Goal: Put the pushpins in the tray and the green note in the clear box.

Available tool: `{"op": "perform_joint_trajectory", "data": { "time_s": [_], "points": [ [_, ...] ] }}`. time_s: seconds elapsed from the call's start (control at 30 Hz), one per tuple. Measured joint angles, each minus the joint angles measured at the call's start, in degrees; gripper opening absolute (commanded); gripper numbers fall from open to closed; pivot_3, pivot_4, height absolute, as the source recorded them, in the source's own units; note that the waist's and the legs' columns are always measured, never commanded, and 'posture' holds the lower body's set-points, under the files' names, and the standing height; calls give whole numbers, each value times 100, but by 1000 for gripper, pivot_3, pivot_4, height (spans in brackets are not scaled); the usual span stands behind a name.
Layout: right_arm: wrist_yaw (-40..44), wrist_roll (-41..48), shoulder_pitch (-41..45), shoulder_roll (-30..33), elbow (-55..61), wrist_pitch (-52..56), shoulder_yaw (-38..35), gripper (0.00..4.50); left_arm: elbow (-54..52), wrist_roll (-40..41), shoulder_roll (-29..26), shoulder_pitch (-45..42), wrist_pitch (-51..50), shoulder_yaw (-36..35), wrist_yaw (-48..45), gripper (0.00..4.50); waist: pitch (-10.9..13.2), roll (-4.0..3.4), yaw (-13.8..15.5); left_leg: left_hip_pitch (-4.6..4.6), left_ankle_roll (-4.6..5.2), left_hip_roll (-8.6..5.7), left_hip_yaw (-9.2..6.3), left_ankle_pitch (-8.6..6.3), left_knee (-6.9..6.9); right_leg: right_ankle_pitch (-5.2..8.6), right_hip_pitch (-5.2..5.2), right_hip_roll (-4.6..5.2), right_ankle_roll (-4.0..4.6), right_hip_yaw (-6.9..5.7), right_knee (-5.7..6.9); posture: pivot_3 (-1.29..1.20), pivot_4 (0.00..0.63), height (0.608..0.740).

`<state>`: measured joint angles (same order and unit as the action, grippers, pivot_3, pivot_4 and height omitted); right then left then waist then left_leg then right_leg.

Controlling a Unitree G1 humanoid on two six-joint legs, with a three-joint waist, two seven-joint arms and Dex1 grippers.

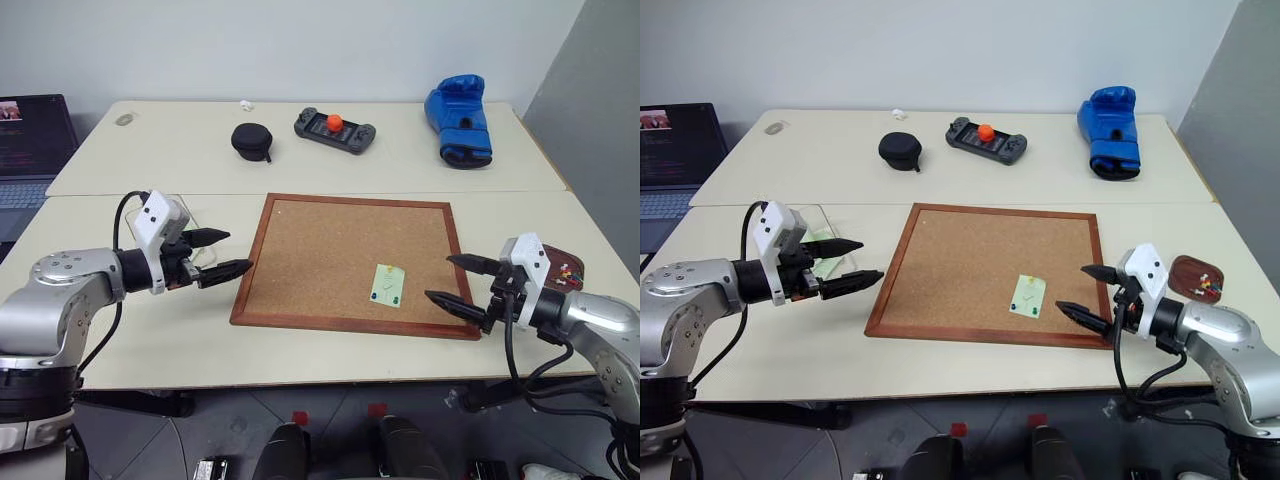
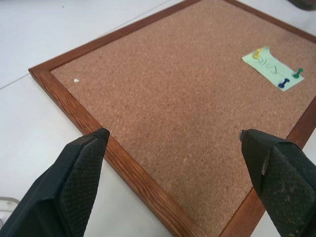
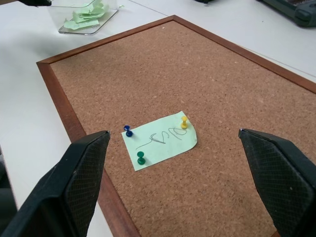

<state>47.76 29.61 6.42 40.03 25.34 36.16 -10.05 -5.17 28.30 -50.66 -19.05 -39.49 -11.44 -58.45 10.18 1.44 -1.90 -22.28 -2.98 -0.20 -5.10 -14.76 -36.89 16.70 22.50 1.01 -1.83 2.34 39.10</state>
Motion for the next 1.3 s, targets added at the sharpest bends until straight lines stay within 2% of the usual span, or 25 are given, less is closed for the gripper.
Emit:
{"op": "perform_joint_trajectory", "data": {
  "time_s": [0.77, 0.87, 1.0, 1.1, 1.3],
  "points": [
    [-210, 76, 25, 45, -54, 8, -17, 4436, 110, -8, -53, -33, -3, 0, -65, 4500, 0, 0, 5, 0, 1, 2, -5, 0, -2, -1, -4, 4, -1, -3, 0, 0, 150, 740],
    [-238, 77, 27, 45, -42, 8, -16, 4500, 76, 74, 107, -207, 10, 2, -54, 4095, 0, 0, 10, 0, 0, 2, -8, 0, -5, -1, -10, 5, -2, -5, -2, 0, 150, 740],
    [-216, 72, 40, 43, -38, -36, 36, 4500, 25, -9, 266, -309, 451, 359, -264, 3099, 0, 0, 12, 2, 0, -1, -6, 0, -5, -1, -12, 6, -2, -4, -3, 0, 150, 740],
    [-176, 43, 100, 30, -44, -114, 171, 4500, 97, -163, 391, -339, 846, 711, -480, 2534, 0, 0, 4, 7, 1, -3, -6, 0, -4, -1, -14, 4, -2, -4, -2, 0, 150, 740],
    [-160, -159, 388, -297, -111, -433, 808, 4500, 429, -392, 924, -799, 1380, 1278, -673, 1214, 1, 1, 5, 11, 0, -10, -4, 0, -7, -3, -19, 2, -4, -3, -3, 0, 150, 740]
  ]
}}
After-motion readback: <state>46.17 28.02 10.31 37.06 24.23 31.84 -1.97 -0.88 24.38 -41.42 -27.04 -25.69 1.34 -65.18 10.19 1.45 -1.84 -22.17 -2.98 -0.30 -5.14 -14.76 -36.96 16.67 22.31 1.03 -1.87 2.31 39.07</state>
